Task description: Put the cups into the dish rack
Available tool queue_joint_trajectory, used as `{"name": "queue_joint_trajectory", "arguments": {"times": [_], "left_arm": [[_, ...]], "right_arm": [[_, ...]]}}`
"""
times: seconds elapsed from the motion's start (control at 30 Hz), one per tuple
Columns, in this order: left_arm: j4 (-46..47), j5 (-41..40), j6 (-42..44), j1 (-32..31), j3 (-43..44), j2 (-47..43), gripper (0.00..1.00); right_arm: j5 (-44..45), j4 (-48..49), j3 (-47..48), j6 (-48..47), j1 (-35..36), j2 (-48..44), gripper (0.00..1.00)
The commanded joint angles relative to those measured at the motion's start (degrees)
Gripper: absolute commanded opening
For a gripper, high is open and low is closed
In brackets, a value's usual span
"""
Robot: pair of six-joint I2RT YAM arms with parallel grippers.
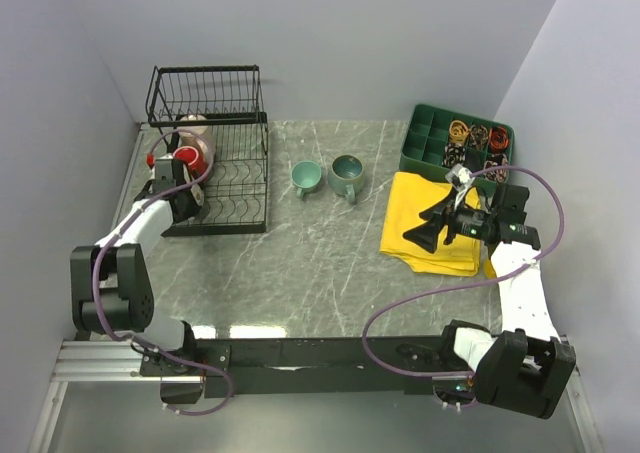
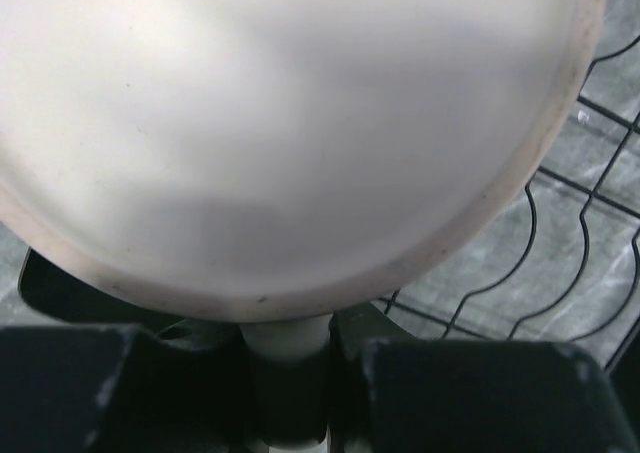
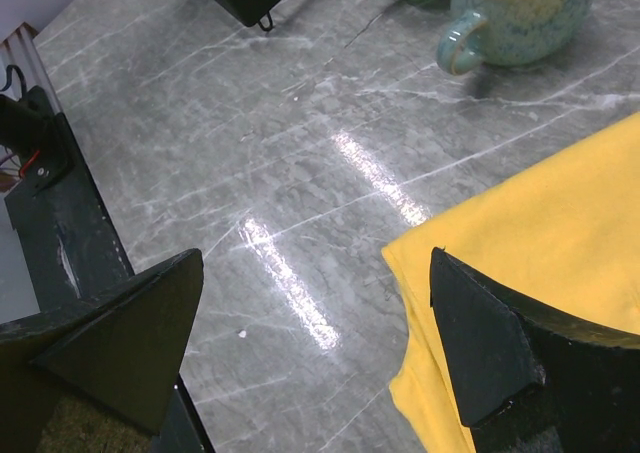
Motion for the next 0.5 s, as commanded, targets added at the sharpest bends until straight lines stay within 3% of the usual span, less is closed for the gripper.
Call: {"name": "queue_joint_trajectory", "arguments": {"times": [0.0, 0.2, 0.47], "left_arm": [[5.9, -3.5, 1.9, -0.5, 3.7, 1.2, 0.23], [5.6, -4.0, 2.3, -0.7, 4.1, 1.3, 0.46], [4.3, -4.3, 2.4, -1.8, 3.4, -5.2, 0.62]], "right_arm": [[-1.6, 0.6, 0.3, 0.4, -0.7, -0.7, 1.00], [-1.5, 0.4, 0.4, 0.1, -1.0, -0.6, 1.00], [-1.3, 0.1, 0.4, -0.2, -1.9, -0.7, 1.00]]}}
